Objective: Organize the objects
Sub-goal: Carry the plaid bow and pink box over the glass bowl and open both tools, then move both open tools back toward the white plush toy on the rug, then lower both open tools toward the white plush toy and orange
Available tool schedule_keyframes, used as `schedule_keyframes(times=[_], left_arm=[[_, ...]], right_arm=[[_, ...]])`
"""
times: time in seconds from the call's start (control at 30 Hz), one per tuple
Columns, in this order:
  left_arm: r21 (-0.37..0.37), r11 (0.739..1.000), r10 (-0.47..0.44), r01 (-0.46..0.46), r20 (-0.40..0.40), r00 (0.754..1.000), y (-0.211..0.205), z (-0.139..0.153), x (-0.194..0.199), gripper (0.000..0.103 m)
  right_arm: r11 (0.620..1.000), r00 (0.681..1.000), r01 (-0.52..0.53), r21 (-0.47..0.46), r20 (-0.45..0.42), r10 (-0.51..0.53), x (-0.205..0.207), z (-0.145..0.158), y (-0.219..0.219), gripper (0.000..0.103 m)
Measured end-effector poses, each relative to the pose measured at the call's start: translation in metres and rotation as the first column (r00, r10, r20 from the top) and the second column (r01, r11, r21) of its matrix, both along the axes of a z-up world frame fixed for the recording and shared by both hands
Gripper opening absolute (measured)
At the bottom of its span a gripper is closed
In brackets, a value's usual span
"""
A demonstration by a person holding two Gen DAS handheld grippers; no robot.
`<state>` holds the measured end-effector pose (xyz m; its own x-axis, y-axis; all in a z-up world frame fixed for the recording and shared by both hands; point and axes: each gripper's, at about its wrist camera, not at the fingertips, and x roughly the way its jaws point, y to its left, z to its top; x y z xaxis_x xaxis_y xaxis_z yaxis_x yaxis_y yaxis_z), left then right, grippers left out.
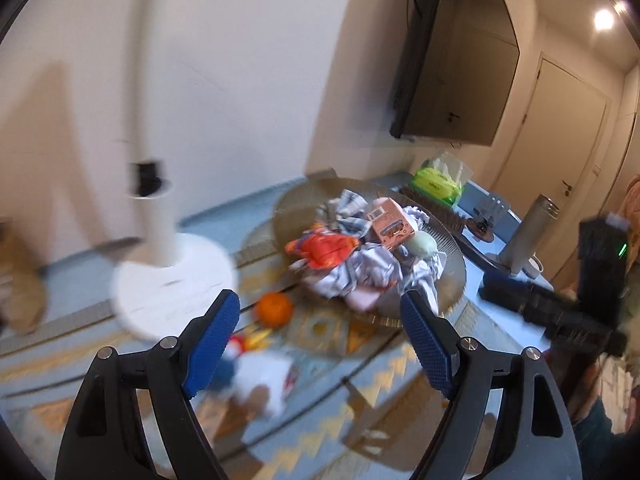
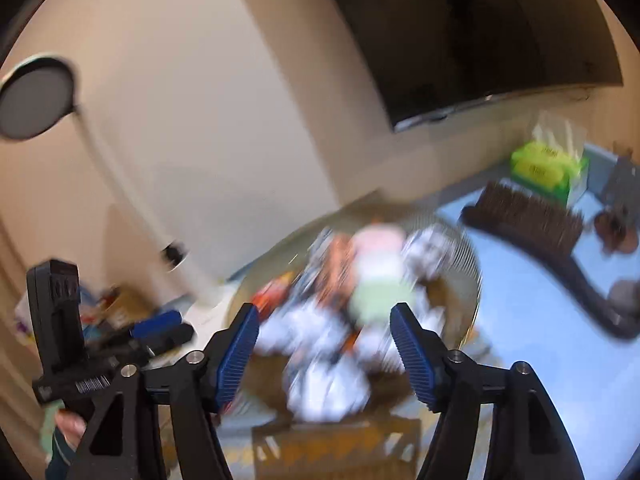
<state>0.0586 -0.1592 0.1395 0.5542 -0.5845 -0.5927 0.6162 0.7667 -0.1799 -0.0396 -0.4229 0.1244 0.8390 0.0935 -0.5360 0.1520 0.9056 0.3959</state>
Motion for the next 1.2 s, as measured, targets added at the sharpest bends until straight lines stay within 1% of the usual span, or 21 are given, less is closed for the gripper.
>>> schedule_keyframes(times=[0.03,0.07,0.1,0.13,0.17,0.2,0.23,0.27,0.33,0.37,0.43,0.53,0.6,0.67,0.73,0.83,0.9,0.97,1.2], left_arm=[[-0.006,1.000,0.016,-0.016,0.016,1.000,0.014,0.008,-0.011,0.085],[-0.021,0.999,0.040,-0.040,0.036,0.999,0.033,0.018,-0.024,0.090],[-0.024,0.998,0.063,-0.062,0.046,0.997,0.043,0.024,-0.026,0.093],[-0.016,0.993,0.116,-0.115,0.062,0.991,0.059,0.031,-0.034,0.101],[-0.001,0.986,0.168,-0.169,0.073,0.983,0.071,0.034,-0.038,0.102],[0.010,0.980,0.200,-0.201,0.076,0.977,0.079,0.035,-0.039,0.102],[0.020,0.973,0.227,-0.229,0.073,0.971,0.085,0.031,-0.038,0.102],[0.016,0.970,0.240,-0.241,0.056,0.969,0.093,0.021,-0.038,0.102],[0.013,0.971,0.241,-0.240,-0.004,0.971,0.099,-0.002,-0.033,0.102],[0.012,0.969,0.247,-0.246,-0.054,0.968,0.097,-0.023,-0.026,0.102],[-0.002,0.967,0.253,-0.255,-0.108,0.961,0.090,-0.056,-0.018,0.102],[-0.028,0.963,0.261,-0.267,-0.137,0.956,0.080,-0.086,-0.007,0.102],[-0.061,0.956,0.274,-0.286,-0.161,0.948,0.077,-0.098,-0.001,0.102],[-0.066,0.955,0.273,-0.289,-0.190,0.943,0.079,-0.107,0.000,0.102],[-0.056,0.960,0.259,-0.274,-0.193,0.947,0.080,-0.111,-0.004,0.102],[-0.057,0.959,0.263,-0.277,-0.184,0.947,0.086,-0.111,-0.011,0.102],[-0.059,0.958,0.269,-0.282,-0.168,0.948,0.086,-0.109,-0.013,0.102],[-0.045,0.956,0.280,-0.289,-0.154,0.948,0.085,-0.108,-0.014,0.102],[-0.031,0.956,0.285,-0.293,-0.155,0.946,0.085,-0.110,-0.013,0.102]], right_arm=[[1.000,1.000,-0.019,-0.009,-0.003,0.019,-0.007,-0.002,0.007,0.074],[0.998,0.999,-0.047,-0.036,-0.005,0.047,-0.018,-0.006,0.021,0.082],[0.997,0.998,-0.061,-0.056,-0.006,0.060,-0.025,-0.010,0.031,0.093],[0.994,0.997,-0.071,-0.077,-0.011,0.071,-0.032,-0.017,0.044,0.096],[0.993,0.997,-0.081,-0.082,-0.018,0.080,-0.036,-0.024,0.053,0.096],[0.992,0.995,-0.100,-0.078,-0.030,0.098,-0.037,-0.033,0.061,0.096],[0.990,0.993,-0.115,-0.077,-0.045,0.112,-0.037,-0.042,0.071,0.096],[0.990,0.992,-0.116,-0.080,-0.059,0.112,-0.036,-0.049,0.078,0.096],[0.990,0.989,-0.123,-0.075,-0.088,0.116,-0.032,-0.065,0.088,0.096],[0.990,0.989,-0.124,-0.074,-0.095,0.117,-0.030,-0.073,0.090,0.096],[0.988,0.984,-0.114,-0.100,-0.149,0.098,-0.025,-0.084,0.096,0.096],[0.985,0.984,-0.108,-0.132,-0.157,0.087,-0.024,-0.085,0.101,0.096],[0.982,0.983,-0.103,-0.159,-0.169,0.076,-0.024,-0.088,0.102,0.096],[0.975,0.982,-0.100,-0.197,-0.177,0.065,-0.022,-0.089,0.108,0.096],[0.965,0.983,-0.104,-0.241,-0.175,0.062,-0.022,-0.089,0.115,0.097],[0.954,0.984,-0.096,-0.284,-0.171,0.049,-0.024,-0.088,0.120,0.097],[0.954,0.985,-0.085,-0.287,-0.171,0.036,-0.023,-0.088,0.119,0.099],[0.957,0.985,-0.074,-0.281,-0.173,0.025,-0.022,-0.089,0.116,0.100],[0.953,0.985,-0.079,-0.294,-0.170,0.029,-0.023,-0.089,0.120,0.100]])
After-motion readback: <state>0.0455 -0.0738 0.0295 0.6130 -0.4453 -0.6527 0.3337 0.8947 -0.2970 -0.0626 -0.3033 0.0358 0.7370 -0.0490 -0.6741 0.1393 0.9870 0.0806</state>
